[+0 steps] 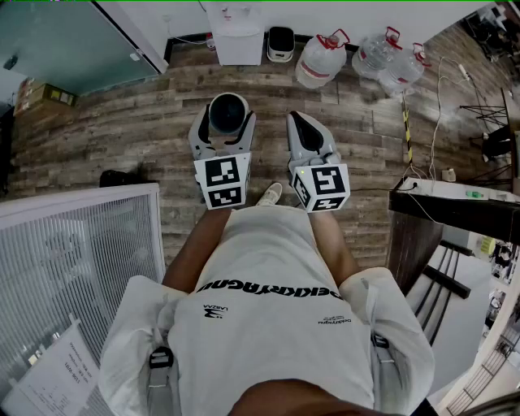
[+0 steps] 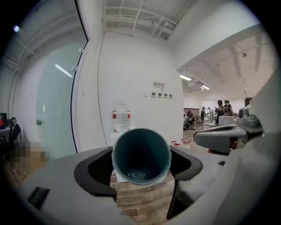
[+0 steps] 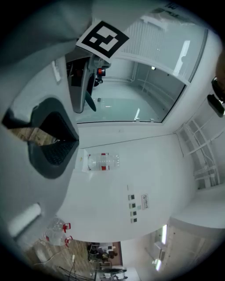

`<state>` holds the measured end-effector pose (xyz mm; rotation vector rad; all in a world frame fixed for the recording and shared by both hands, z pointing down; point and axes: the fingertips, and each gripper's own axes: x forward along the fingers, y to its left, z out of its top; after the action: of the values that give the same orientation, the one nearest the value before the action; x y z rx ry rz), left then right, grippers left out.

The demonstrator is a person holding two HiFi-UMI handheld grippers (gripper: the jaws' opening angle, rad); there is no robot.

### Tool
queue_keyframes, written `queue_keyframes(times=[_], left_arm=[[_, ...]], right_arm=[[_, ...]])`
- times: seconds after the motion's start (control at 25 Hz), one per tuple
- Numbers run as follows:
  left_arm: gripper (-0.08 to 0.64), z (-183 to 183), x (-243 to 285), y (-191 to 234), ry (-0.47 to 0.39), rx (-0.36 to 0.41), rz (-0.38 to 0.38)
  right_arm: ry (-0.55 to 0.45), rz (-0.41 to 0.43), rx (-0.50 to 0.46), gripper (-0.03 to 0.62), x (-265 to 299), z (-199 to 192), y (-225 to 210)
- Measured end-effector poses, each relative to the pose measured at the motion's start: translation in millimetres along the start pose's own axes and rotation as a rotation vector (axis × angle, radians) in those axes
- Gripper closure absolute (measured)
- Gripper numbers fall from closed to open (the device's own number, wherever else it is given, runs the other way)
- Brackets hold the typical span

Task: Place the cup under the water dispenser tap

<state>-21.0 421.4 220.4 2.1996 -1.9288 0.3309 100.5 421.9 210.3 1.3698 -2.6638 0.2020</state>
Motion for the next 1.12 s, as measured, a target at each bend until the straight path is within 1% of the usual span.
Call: queue_keyframes(times=[0.16, 0.44, 0.72, 0.84, 0.96, 1.12], left_arm=[[0.199, 1, 17, -4, -0.007, 0.033, 0.007], [0.201, 1, 51, -22, -0.003, 0.139, 0.042], [0.200, -1, 76, -47, 0.018, 0.198, 0.075], [0.200, -2, 85, -46, 0.029, 0.226, 0.087], [0.200, -3, 101, -37, 0.041, 0.225, 0.095], [0.201, -7, 133, -24, 0.063, 0.213, 0.086]], right_arm=[[-0.012, 0.012, 0.002, 0.592, 12, 0, -13], [-0.028, 0.020, 0.005, 0.592, 29, 2, -52], [-0.031, 0.058, 0.025, 0.592, 46, -6, -84], [-0.035, 0.070, 0.038, 0.592, 55, -8, -89], [-0.018, 0.085, 0.039, 0.592, 73, -15, -91], [0.002, 0.087, 0.038, 0.592, 106, -18, -103]])
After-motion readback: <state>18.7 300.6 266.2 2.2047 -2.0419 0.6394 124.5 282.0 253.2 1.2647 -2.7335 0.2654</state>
